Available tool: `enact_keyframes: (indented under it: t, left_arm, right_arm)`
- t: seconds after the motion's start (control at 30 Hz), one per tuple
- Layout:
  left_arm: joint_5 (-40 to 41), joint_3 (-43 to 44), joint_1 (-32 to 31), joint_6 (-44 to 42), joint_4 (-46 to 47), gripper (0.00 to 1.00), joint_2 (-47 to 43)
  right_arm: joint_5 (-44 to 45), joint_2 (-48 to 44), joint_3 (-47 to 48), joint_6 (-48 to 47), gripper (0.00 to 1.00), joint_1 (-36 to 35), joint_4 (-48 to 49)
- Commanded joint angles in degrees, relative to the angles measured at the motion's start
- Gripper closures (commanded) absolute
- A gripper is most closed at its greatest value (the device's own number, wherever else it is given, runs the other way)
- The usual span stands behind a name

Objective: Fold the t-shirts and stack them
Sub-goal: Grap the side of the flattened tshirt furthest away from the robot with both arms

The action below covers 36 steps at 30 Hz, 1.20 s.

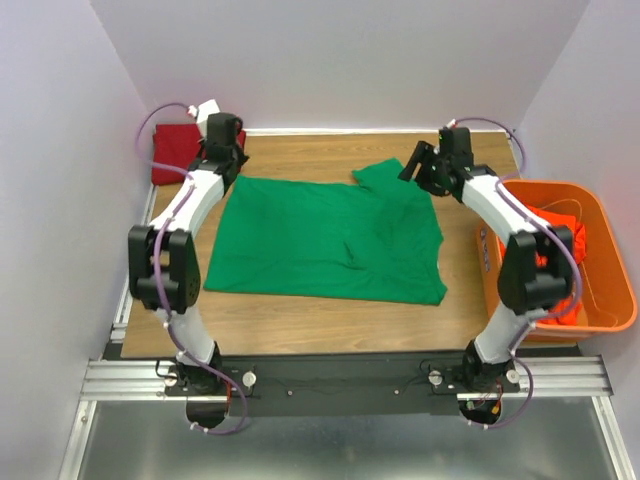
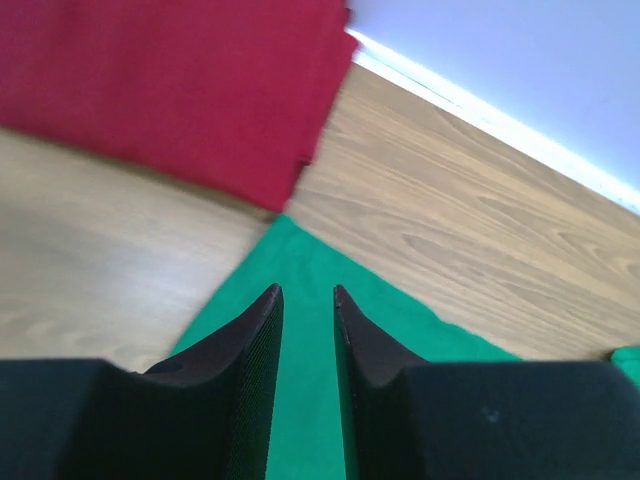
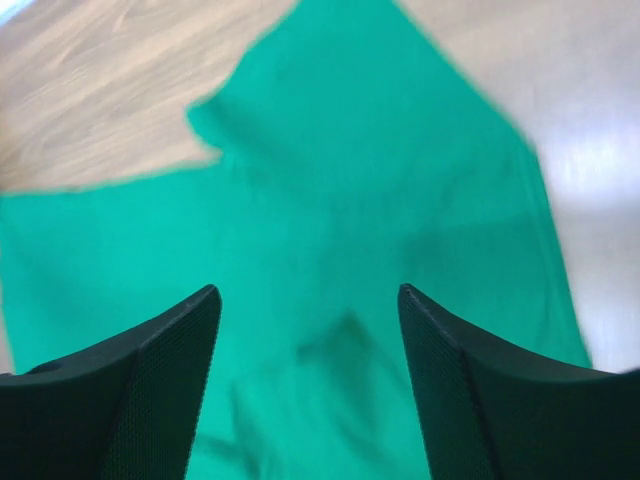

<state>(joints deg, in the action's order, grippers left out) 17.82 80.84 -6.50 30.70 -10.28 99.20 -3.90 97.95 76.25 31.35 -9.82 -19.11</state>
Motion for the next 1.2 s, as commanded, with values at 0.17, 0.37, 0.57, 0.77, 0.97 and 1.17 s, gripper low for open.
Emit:
enact_keyframes:
  t: [0.17, 0.37, 0.57, 0.77, 0.97, 1.17]
  left_arm:
    - [-0.60, 13.37, -2.72, -7.84, -1.75, 0.67, 14.43]
    - [-0.33, 16.19, -2.90, -9.25, -1.93, 0.67, 18.57]
    - [-1.04, 16.81, -2.90, -9.87, -1.50, 0.67, 19.45]
    - [-1.39, 16.99, -2.90, -10.04, -1.23, 0.67, 19.28]
    - [-1.04, 17.07, -2.90, -10.57, -1.23, 0.67, 19.98]
    - [0.02, 17.34, -2.90, -10.66, -1.14, 0.67, 21.39]
  right_arm:
    - [8.65, 23.75, 22.41, -9.99, 0.30, -0.20, 2.85]
    - [9.35, 37.21, 35.88, -12.28, 0.34, -0.28, 2.68]
    - [10.84, 45.04, 44.59, -12.90, 0.39, -0.28, 2.06]
    - [8.48, 49.61, 47.85, -11.23, 0.46, -0.37, 1.45]
    - [8.65, 50.76, 46.01, -9.91, 0.48, -1.25, 1.10]
    - [7.86, 50.50, 44.25, -8.94, 0.60, -1.43, 1.10]
